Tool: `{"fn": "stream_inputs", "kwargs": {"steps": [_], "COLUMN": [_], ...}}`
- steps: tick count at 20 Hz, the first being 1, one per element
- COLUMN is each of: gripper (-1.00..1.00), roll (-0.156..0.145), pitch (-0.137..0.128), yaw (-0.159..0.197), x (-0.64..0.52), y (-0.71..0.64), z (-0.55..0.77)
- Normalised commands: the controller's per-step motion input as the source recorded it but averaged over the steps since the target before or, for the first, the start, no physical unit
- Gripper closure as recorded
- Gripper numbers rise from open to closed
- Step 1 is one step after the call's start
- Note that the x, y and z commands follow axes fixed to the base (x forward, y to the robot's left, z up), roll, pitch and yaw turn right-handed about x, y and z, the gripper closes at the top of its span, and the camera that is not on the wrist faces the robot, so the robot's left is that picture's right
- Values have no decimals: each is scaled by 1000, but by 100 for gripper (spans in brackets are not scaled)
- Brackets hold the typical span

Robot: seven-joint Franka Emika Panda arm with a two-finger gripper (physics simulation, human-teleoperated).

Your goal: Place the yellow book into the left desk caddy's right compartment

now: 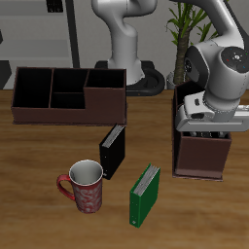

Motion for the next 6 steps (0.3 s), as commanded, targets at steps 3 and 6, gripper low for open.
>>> {"fn": "stream_inputs", "kwargs": {"steps": [3,6], "gripper": [-100,-100], "roll": [9,12], "pitch": [-14,-11], "yaw": [-1,2], "x": [-56,-67], "y": [-40,-38], "z": [103,74]}}
